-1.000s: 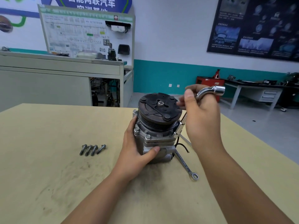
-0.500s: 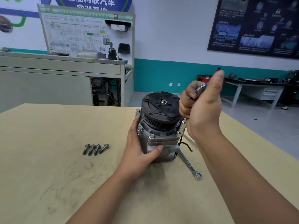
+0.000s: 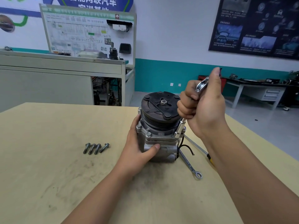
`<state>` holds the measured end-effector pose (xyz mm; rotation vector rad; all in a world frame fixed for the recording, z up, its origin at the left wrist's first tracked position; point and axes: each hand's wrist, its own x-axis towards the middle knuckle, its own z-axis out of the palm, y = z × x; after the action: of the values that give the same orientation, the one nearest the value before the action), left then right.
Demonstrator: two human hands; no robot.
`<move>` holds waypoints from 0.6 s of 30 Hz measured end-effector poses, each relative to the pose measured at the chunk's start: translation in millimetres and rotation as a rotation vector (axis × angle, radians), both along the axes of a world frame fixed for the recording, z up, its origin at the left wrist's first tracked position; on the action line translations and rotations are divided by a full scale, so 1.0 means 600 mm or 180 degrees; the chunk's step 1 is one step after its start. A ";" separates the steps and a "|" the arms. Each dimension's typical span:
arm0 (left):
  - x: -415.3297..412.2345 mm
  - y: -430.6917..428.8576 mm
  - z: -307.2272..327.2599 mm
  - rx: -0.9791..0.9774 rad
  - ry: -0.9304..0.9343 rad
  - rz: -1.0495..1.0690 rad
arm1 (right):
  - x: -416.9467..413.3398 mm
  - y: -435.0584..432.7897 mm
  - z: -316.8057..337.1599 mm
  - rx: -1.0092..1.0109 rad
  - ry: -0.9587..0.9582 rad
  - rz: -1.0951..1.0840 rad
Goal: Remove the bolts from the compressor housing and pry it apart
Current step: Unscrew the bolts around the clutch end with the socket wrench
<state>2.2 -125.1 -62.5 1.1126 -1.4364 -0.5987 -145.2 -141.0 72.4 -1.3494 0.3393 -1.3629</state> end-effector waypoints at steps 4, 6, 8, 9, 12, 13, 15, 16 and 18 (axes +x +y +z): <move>-0.002 0.000 -0.001 0.0002 -0.0085 0.0026 | 0.002 -0.002 0.004 -0.0080 0.0398 -0.0149; -0.007 0.000 -0.001 -0.0026 -0.0101 0.0071 | -0.002 -0.003 0.002 -0.0120 0.0486 -0.0329; -0.010 0.000 -0.003 -0.0046 -0.0092 0.0112 | -0.008 -0.005 -0.001 -0.0250 0.0574 -0.0563; -0.010 0.000 -0.004 -0.0043 -0.0094 0.0129 | -0.012 -0.006 -0.003 -0.0346 0.0632 -0.0661; -0.009 -0.001 -0.007 -0.0048 -0.0107 0.0151 | -0.018 -0.009 -0.011 -0.0645 0.0680 -0.0675; -0.009 -0.001 -0.007 -0.0064 -0.0102 0.0150 | -0.019 -0.009 -0.015 -0.0755 0.0695 -0.0654; -0.010 -0.001 -0.006 -0.0083 -0.0089 0.0146 | -0.024 -0.013 -0.017 -0.0964 0.0768 -0.0629; -0.011 -0.001 -0.006 -0.0084 -0.0075 0.0141 | -0.027 -0.015 -0.018 -0.1032 0.0798 -0.0625; -0.012 0.000 -0.006 -0.0077 -0.0026 0.0116 | -0.033 -0.019 -0.022 -0.1124 0.0801 -0.0668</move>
<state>-5.0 -125.3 -66.3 1.1209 -1.4239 -0.5505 -165.1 -152.3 59.4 -1.8284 0.4322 -1.4750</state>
